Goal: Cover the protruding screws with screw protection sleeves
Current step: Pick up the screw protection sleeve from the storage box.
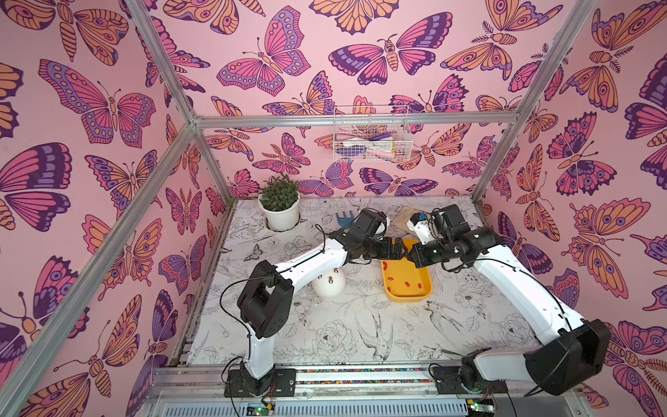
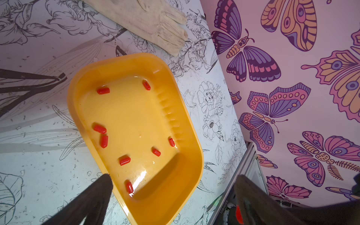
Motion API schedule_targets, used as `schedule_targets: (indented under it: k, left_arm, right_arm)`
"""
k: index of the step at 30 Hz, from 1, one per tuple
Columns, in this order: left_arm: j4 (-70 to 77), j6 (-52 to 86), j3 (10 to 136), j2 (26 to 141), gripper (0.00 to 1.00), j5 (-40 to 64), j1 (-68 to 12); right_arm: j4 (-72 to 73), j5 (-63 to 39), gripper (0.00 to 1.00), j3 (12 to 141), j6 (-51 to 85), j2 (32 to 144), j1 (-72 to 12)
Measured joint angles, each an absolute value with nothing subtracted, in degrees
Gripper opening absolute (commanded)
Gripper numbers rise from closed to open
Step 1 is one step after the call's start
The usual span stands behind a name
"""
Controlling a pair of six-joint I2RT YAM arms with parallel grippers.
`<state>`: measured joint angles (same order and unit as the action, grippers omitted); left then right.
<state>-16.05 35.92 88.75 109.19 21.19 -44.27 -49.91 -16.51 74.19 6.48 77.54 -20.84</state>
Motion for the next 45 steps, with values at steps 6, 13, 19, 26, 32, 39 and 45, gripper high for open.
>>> schedule_targets:
  k: [6,13,19,26,32,39,45]
  left_arm:
    - [-15.88,36.36,88.2,109.19,1.0,21.19,-44.27]
    - [-15.88,36.32,88.14,109.19,1.0,21.19,-44.27]
    - [-16.56,35.86,88.66,109.19,1.0,20.91,-43.18]
    - [-19.53,32.95,94.87,108.4,1.0,19.11,-37.39]
    - [-22.02,30.89,96.82,102.98,1.0,17.26,-32.77]
    - [-25.56,28.97,94.15,93.43,1.0,14.7,-29.28]
    - [-29.78,27.59,88.53,84.88,1.0,11.88,-24.4]
  right_arm:
    - [-49.89,-16.78,0.07,74.19,6.68,77.54,-20.82]
    - [-49.87,-17.34,0.07,74.19,7.07,77.54,-20.73]
    - [-49.1,-18.68,0.06,74.19,7.07,77.54,-20.71]
    - [-48.69,-19.44,0.05,74.22,7.07,77.54,-20.75]
    - [-48.93,-18.98,0.05,75.61,7.07,77.56,-21.93]
    - [-49.3,-17.8,0.05,80.14,7.16,79.02,-24.75]
    - [-50.15,-15.77,0.05,87.07,7.29,84.2,-29.58]
